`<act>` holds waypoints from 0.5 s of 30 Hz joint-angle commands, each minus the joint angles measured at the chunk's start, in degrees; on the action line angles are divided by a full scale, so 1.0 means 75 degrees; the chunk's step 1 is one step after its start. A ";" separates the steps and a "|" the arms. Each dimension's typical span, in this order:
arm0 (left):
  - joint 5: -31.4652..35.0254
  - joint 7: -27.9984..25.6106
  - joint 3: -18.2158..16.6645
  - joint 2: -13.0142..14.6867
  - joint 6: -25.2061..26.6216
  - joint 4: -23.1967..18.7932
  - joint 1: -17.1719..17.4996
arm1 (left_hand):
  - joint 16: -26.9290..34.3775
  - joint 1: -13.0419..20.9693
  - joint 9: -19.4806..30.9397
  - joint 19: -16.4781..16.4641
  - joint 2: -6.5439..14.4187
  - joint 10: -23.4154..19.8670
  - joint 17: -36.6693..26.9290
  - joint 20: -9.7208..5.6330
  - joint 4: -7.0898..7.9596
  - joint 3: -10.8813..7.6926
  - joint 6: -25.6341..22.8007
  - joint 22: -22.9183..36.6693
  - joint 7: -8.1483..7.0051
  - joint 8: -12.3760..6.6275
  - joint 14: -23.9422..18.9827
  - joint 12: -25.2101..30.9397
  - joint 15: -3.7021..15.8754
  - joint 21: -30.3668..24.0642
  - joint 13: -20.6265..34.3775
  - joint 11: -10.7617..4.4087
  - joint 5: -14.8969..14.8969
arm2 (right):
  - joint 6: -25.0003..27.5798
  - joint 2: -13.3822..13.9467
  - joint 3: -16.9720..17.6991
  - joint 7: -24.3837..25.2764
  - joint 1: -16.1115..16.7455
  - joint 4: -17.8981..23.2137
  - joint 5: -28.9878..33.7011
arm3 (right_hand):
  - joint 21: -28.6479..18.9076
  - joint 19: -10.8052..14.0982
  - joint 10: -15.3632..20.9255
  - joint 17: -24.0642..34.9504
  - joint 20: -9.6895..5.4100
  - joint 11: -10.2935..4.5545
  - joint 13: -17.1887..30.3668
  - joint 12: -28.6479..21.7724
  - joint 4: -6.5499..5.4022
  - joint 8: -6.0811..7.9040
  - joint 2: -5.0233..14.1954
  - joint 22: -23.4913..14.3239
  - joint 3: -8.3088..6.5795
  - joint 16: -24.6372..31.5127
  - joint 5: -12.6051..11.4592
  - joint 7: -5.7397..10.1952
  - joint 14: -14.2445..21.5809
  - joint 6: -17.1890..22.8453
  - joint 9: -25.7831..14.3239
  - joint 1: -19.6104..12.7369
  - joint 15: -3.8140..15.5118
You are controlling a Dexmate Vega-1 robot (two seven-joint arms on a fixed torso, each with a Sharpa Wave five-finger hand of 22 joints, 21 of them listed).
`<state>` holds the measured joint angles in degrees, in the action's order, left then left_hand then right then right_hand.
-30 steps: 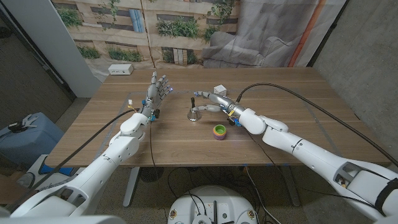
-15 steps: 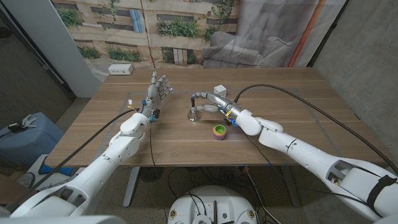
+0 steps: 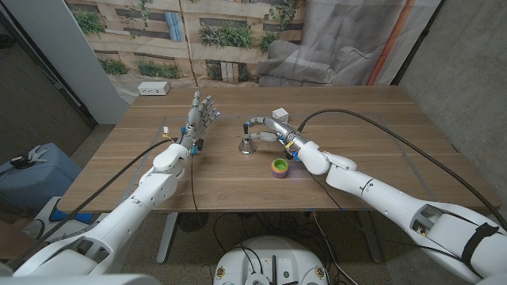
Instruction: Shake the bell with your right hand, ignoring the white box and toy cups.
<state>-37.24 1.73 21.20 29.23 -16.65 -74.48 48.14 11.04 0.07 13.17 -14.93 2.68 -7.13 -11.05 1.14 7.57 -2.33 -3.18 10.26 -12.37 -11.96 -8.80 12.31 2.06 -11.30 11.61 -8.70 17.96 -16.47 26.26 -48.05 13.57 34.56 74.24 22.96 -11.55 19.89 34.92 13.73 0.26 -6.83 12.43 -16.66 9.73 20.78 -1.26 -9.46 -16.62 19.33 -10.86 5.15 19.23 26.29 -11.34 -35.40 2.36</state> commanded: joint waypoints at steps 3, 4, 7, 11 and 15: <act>0.0000 -0.0001 -0.0001 0.0001 0.0002 -0.0001 0.0000 | 0.0042 0.0011 0.0033 -0.0067 0.0051 -0.0011 -0.0036 0.0007 0.0052 0.0006 0.0003 0.0043 -0.0047 -0.0044 -0.0066 0.0043 0.0745 -0.0056 0.0039 -0.0024 0.0050 | 0.0255 -0.0145 -0.0109 0.0580 0.0077 -0.0069 0.0202 | -0.0017 0.0241 0.0461 0.0036 -0.0044 -0.0173 0.0019 -0.0086 0.0042 0.0183 -0.0067 -0.0030 -0.0086 0.0196 -0.0092 0.0119 0.0373 0.0398 -0.0029 -0.0390 0.0897; 0.0000 -0.0001 -0.0001 0.0001 0.0002 -0.0001 0.0000 | 0.0043 0.0011 0.0033 -0.0066 0.0051 -0.0014 -0.0036 0.0005 0.0052 0.0006 0.0003 0.0043 -0.0047 -0.0043 -0.0068 0.0045 0.0741 -0.0056 0.0039 -0.0017 0.0050 | 0.0254 -0.0146 -0.0115 0.0610 0.0080 -0.0069 0.0210 | -0.0016 0.0286 0.0560 0.0040 -0.0064 -0.0226 0.0017 -0.0091 0.0047 0.0220 -0.0077 -0.0030 -0.0101 0.0242 -0.0104 0.0168 0.0466 0.0491 -0.0026 -0.0492 0.0957; -0.0001 0.0000 -0.0001 0.0002 0.0002 -0.0001 0.0000 | 0.0044 0.0011 0.0033 -0.0061 0.0051 -0.0008 -0.0036 0.0005 0.0052 0.0006 0.0004 0.0043 -0.0047 -0.0043 -0.0071 0.0042 0.0741 -0.0053 0.0039 -0.0029 0.0050 | 0.0248 -0.0148 -0.0128 0.0628 0.0082 -0.0073 0.0187 | -0.0016 0.0357 0.0747 0.0047 -0.0096 -0.0331 0.0014 -0.0110 0.0052 0.0271 -0.0093 -0.0031 -0.0124 0.0293 -0.0126 0.0235 0.0551 0.0621 -0.0022 -0.0652 0.1021; -0.0001 0.0002 -0.0001 0.0002 0.0002 0.0002 -0.0001 | 0.0044 0.0011 0.0033 -0.0061 0.0051 -0.0007 -0.0036 0.0008 0.0052 0.0005 0.0004 0.0043 -0.0047 -0.0043 -0.0072 0.0042 0.0742 -0.0053 0.0039 -0.0038 0.0050 | 0.0286 -0.0133 -0.0167 0.0622 0.0073 -0.0056 0.0221 | -0.0004 0.0422 0.0956 0.0065 -0.0163 -0.0424 0.0006 -0.0113 0.0059 0.0313 -0.0019 -0.0031 -0.0204 0.0371 -0.0165 0.0354 0.0665 0.0743 -0.0016 -0.0947 0.1124; -0.0001 0.0003 -0.0001 0.0002 0.0001 0.0003 -0.0002 | 0.0041 0.0012 0.0033 -0.0057 0.0051 -0.0003 -0.0036 0.0010 0.0052 0.0005 0.0005 0.0043 -0.0047 -0.0043 -0.0065 0.0040 0.0739 -0.0052 0.0039 -0.0027 0.0050 | 0.0350 -0.0185 -0.0177 0.0672 0.0077 -0.0083 0.0204 | 0.0001 0.0484 0.1191 0.0092 -0.0199 -0.0549 0.0000 -0.0133 0.0022 0.0367 0.0050 -0.0032 -0.0235 0.0458 -0.0171 0.0422 0.0786 0.0903 -0.0011 -0.1112 0.1174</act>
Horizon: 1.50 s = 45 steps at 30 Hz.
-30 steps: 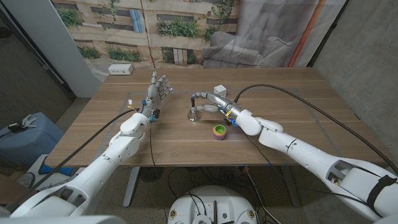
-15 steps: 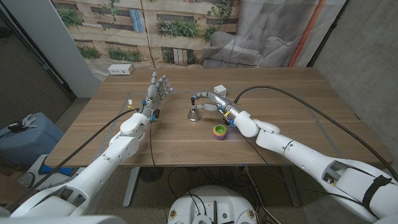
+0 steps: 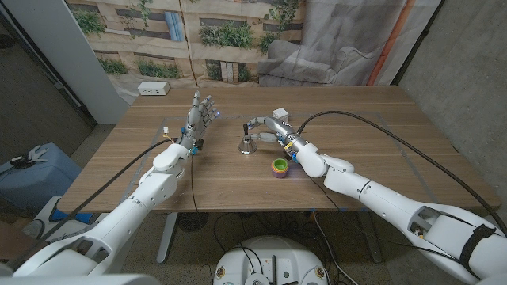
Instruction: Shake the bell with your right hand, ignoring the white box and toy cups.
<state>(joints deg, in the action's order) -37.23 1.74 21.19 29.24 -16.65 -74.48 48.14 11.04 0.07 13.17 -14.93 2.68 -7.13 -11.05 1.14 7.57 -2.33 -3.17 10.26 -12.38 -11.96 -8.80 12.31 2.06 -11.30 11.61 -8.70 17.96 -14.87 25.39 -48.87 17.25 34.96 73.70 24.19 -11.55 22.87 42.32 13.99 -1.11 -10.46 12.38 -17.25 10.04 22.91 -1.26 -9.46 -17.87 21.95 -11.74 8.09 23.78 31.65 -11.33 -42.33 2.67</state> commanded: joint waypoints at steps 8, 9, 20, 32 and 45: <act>-0.0003 0.0003 -0.0002 0.0001 0.0002 0.0002 -0.0001 | 0.0041 0.0011 0.0033 -0.0057 0.0051 -0.0002 -0.0036 0.0008 0.0052 0.0005 0.0004 0.0043 -0.0047 -0.0043 -0.0064 0.0040 0.0750 -0.0052 0.0039 -0.0028 0.0050 | 0.0124 -0.0159 -0.0106 0.0361 0.0000 -0.0104 0.0046 | 0.0013 0.0231 0.0717 0.0147 -0.0256 -0.0144 -0.0010 -0.0074 -0.0081 0.0212 0.0220 -0.0031 -0.0071 0.0335 -0.0003 0.0055 0.0457 0.0631 0.0000 -0.0441 0.1212; -0.0003 0.0002 -0.0002 0.0001 0.0002 0.0001 0.0000 | 0.0041 0.0011 0.0033 -0.0055 0.0051 -0.0005 -0.0036 0.0011 0.0052 0.0005 0.0004 0.0043 -0.0047 -0.0043 -0.0065 0.0041 0.0751 -0.0051 0.0039 -0.0029 0.0050 | 0.0130 -0.0165 -0.0110 0.0381 0.0003 -0.0103 0.0052 | 0.0022 0.0236 0.0808 0.0165 -0.0274 -0.0199 -0.0013 -0.0078 -0.0084 0.0242 0.0235 -0.0030 -0.0063 0.0377 0.0008 0.0065 0.0508 0.0734 0.0002 -0.0482 0.1214; -0.0002 -0.0001 -0.0001 0.0001 0.0004 -0.0003 0.0001 | 0.0042 0.0010 0.0033 -0.0058 0.0051 -0.0006 -0.0036 0.0013 0.0053 0.0006 0.0003 0.0043 -0.0047 -0.0044 -0.0066 0.0042 0.0754 -0.0053 0.0039 -0.0036 0.0049 | 0.0083 -0.0216 -0.0119 0.0384 0.0014 -0.0138 -0.0084 | 0.0053 0.0290 0.1300 0.0281 -0.0435 -0.0238 -0.0046 -0.0058 -0.0079 0.0404 0.0374 -0.0025 -0.0039 0.0616 0.0059 0.0068 0.0757 0.1357 0.0017 -0.0822 0.1265; -0.0002 0.0000 -0.0001 0.0001 0.0003 -0.0003 0.0001 | 0.0041 0.0011 0.0033 -0.0059 0.0051 -0.0012 -0.0036 0.0008 0.0052 0.0006 0.0004 0.0043 -0.0047 -0.0043 -0.0064 0.0044 0.0753 -0.0053 0.0039 -0.0038 0.0050 | 0.0129 -0.0311 -0.0153 0.0447 -0.0039 -0.0216 -0.0088 | 0.0055 0.0336 0.1584 0.0353 -0.0475 -0.0242 -0.0065 -0.0053 -0.0093 0.0489 0.0416 -0.0024 0.0014 0.0754 0.0088 0.0111 0.0893 0.1731 0.0026 -0.0946 0.1273; -0.0003 -0.0001 -0.0003 0.0005 0.0005 -0.0007 0.0004 | 0.0043 0.0010 0.0033 -0.0057 0.0051 -0.0012 -0.0036 0.0013 0.0053 0.0006 0.0002 0.0043 -0.0047 -0.0044 -0.0069 0.0044 0.0748 -0.0053 0.0039 -0.0027 0.0049 | 0.0148 -0.0404 -0.0194 0.0707 -0.0051 -0.0316 -0.0022 | 0.0049 0.0433 0.2212 0.0455 -0.0554 -0.0240 -0.0068 -0.0134 -0.0078 0.0701 0.0649 -0.0025 -0.0023 0.0981 0.0114 0.0206 0.1223 0.2466 0.0016 -0.1267 0.1329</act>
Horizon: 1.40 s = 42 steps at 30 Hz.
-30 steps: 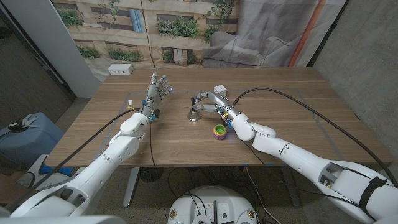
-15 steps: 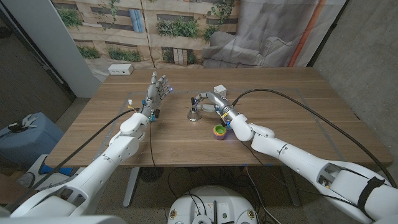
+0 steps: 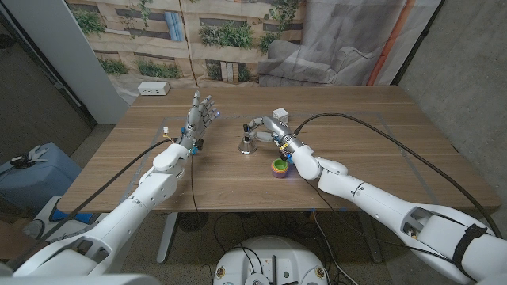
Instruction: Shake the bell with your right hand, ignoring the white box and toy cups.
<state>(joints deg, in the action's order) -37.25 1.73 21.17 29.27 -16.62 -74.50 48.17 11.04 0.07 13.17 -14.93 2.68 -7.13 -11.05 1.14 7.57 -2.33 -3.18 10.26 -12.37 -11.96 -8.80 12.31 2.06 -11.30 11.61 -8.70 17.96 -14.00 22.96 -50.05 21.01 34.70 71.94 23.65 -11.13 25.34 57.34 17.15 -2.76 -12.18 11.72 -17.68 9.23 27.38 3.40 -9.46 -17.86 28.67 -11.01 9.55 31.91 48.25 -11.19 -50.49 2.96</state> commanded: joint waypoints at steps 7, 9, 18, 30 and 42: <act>0.0001 -0.0009 -0.0001 -0.0002 0.0001 -0.0006 0.0001 | 0.0043 0.0011 0.0033 -0.0055 0.0052 -0.0008 -0.0035 0.0011 0.0053 0.0005 0.0002 0.0043 -0.0047 -0.0044 -0.0068 0.0043 0.0748 -0.0052 0.0039 -0.0027 0.0050 | -0.0023 -0.0098 -0.0021 0.0340 -0.0022 -0.0141 0.0034 | -0.0011 0.0144 0.0429 0.0042 -0.0384 -0.0010 0.0020 -0.0105 -0.0001 0.0176 0.0172 -0.0025 -0.0072 0.0129 0.0034 0.0071 0.0292 0.0486 -0.0007 -0.0258 0.1280; -0.0001 0.0002 0.0000 0.0000 -0.0001 -0.0002 0.0000 | 0.0041 0.0011 0.0033 -0.0055 0.0052 -0.0006 -0.0035 0.0010 0.0053 0.0005 0.0002 0.0043 -0.0047 -0.0044 -0.0064 0.0042 0.0751 -0.0052 0.0039 -0.0026 0.0050 | -0.0013 -0.0100 -0.0007 0.0360 -0.0013 -0.0133 0.0016 | -0.0013 0.0160 0.0512 0.0035 -0.0385 -0.0009 0.0020 -0.0122 0.0000 0.0194 0.0188 -0.0025 -0.0080 0.0125 0.0039 0.0084 0.0313 0.0549 -0.0005 -0.0274 0.1284; -0.0001 0.0003 0.0000 -0.0001 -0.0002 0.0002 -0.0002 | 0.0043 0.0011 0.0033 -0.0057 0.0051 -0.0014 -0.0035 0.0013 0.0052 0.0005 0.0004 0.0043 -0.0047 -0.0043 -0.0068 0.0045 0.0752 -0.0052 0.0039 -0.0042 0.0050 | -0.0061 -0.0055 0.0064 0.0466 0.0029 -0.0018 -0.0018 | -0.0011 0.0198 0.0860 0.0022 -0.0426 -0.0006 0.0015 -0.0180 -0.0028 0.0284 0.0320 -0.0024 -0.0127 0.0154 0.0055 0.0075 0.0519 0.0866 0.0011 -0.0303 0.1296; 0.0000 0.0004 0.0000 -0.0001 -0.0003 0.0005 -0.0003 | 0.0042 0.0012 0.0033 -0.0056 0.0051 -0.0011 -0.0035 0.0012 0.0052 0.0005 0.0006 0.0043 -0.0047 -0.0042 -0.0067 0.0044 0.0751 -0.0052 0.0039 -0.0027 0.0050 | 0.0005 0.0041 0.0258 0.0503 0.0174 0.0435 -0.0102 | -0.0021 0.0258 0.1047 0.0004 -0.0413 -0.0021 0.0009 -0.0184 -0.0036 0.0295 0.0332 -0.0026 -0.0126 0.0159 0.0080 0.0079 0.0666 0.0988 0.0027 -0.0292 0.1251; 0.0000 0.0006 0.0000 -0.0003 -0.0006 0.0008 -0.0004 | 0.0042 0.0012 0.0033 -0.0061 0.0052 -0.0005 -0.0035 0.0005 0.0052 0.0004 0.0003 0.0043 -0.0047 -0.0044 -0.0067 0.0041 0.0747 -0.0054 0.0039 -0.0031 0.0050 | 0.0349 0.0238 0.0499 0.0330 0.0416 0.1126 -0.0174 | -0.0015 0.0262 0.1077 -0.0041 -0.0374 -0.0021 0.0004 -0.0153 -0.0030 0.0270 0.0276 -0.0029 -0.0111 0.0086 0.0092 0.0071 0.0646 0.0984 0.0032 -0.0266 0.1254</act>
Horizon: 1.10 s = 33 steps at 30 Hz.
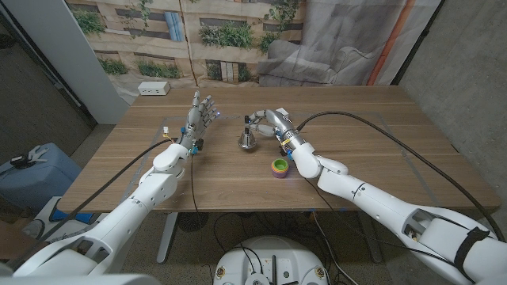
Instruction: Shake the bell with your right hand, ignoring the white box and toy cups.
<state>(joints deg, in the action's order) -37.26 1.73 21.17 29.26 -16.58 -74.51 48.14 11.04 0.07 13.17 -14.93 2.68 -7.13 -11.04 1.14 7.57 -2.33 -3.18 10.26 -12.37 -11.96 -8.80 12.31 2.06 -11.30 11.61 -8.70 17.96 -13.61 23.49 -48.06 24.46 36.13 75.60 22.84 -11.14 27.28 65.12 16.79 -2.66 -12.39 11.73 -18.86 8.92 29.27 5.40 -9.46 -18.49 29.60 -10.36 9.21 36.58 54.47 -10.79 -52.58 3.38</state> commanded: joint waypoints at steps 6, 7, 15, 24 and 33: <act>0.0002 0.0005 0.0001 -0.0001 -0.0010 0.0010 -0.0001 | 0.0044 0.0012 0.0033 -0.0060 0.0052 -0.0009 -0.0036 0.0009 0.0052 0.0004 0.0004 0.0043 -0.0047 -0.0044 -0.0071 0.0043 0.0748 -0.0054 0.0039 -0.0030 0.0050 | 0.0655 0.0269 0.0383 -0.0169 0.0414 0.1063 -0.0094 | -0.0007 -0.0005 0.0043 -0.0039 -0.0395 0.0009 -0.0001 0.0036 -0.0019 -0.0006 0.0010 -0.0031 -0.0025 -0.0114 0.0007 0.0108 -0.0005 0.0136 -0.0020 0.0069 0.1187; 0.0001 0.0006 0.0001 -0.0001 -0.0010 0.0011 -0.0002 | 0.0044 0.0012 0.0033 -0.0062 0.0052 -0.0011 -0.0036 0.0006 0.0052 0.0004 0.0003 0.0043 -0.0047 -0.0044 -0.0071 0.0044 0.0747 -0.0054 0.0039 -0.0031 0.0050 | 0.0709 0.0287 0.0406 -0.0171 0.0446 0.1131 -0.0098 | -0.0005 -0.0008 0.0042 -0.0041 -0.0396 0.0009 -0.0001 0.0041 -0.0022 -0.0009 0.0007 -0.0031 -0.0022 -0.0118 0.0008 0.0105 -0.0005 0.0134 -0.0020 0.0076 0.1185; 0.0000 0.0004 0.0000 0.0000 -0.0007 0.0006 0.0000 | 0.0041 0.0012 0.0033 -0.0057 0.0051 -0.0009 -0.0036 0.0011 0.0052 0.0005 0.0003 0.0043 -0.0047 -0.0044 -0.0064 0.0043 0.0747 -0.0052 0.0039 -0.0035 0.0050 | 0.1100 0.0330 0.0564 -0.0217 0.0616 0.1497 -0.0212 | 0.0003 -0.0022 0.0049 -0.0052 -0.0391 0.0010 -0.0002 0.0063 -0.0036 -0.0017 0.0014 -0.0031 -0.0016 -0.0136 0.0008 0.0097 0.0006 0.0144 -0.0020 0.0104 0.1190; 0.0002 -0.0007 -0.0002 -0.0001 -0.0005 0.0001 0.0001 | 0.0041 0.0012 0.0033 -0.0057 0.0052 -0.0003 -0.0036 0.0009 0.0052 0.0004 0.0004 0.0043 -0.0047 -0.0043 -0.0064 0.0040 0.0750 -0.0053 0.0039 -0.0038 0.0051 | 0.1502 0.0447 0.0606 -0.0440 0.0686 0.1983 -0.0195 | 0.0007 -0.0028 0.0072 -0.0084 -0.0379 0.0013 -0.0002 0.0094 -0.0066 -0.0035 0.0009 -0.0031 0.0003 -0.0189 0.0010 0.0086 -0.0007 0.0148 -0.0021 0.0177 0.1173; -0.0001 -0.0005 -0.0003 0.0002 -0.0003 0.0000 0.0002 | 0.0043 0.0012 0.0033 -0.0063 0.0052 -0.0007 -0.0036 0.0012 0.0052 0.0004 0.0004 0.0043 -0.0047 -0.0043 -0.0068 0.0042 0.0749 -0.0055 0.0039 -0.0032 0.0051 | 0.1988 0.0555 0.0672 -0.1134 0.0750 0.2426 -0.0626 | -0.0004 0.0003 0.0085 -0.0147 -0.0384 0.0017 -0.0003 0.0154 -0.0192 -0.0063 0.0060 -0.0033 0.0033 -0.0285 -0.0002 0.0049 0.0023 0.0155 -0.0019 0.0411 0.1160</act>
<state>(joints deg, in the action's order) -37.26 1.76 21.18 29.25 -16.62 -74.46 48.13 11.04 0.07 13.17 -14.93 2.68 -7.13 -11.05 1.14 7.57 -2.33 -3.18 10.26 -12.37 -11.96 -8.81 12.31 2.06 -11.30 11.60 -8.70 17.96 -2.79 26.79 -43.71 20.20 40.95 89.87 20.69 -11.14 27.27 65.32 15.68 -2.65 -12.18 11.74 -17.75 7.86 28.90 5.76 -9.46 -18.08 27.70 -10.14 9.22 36.57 54.46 -10.80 -49.88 3.38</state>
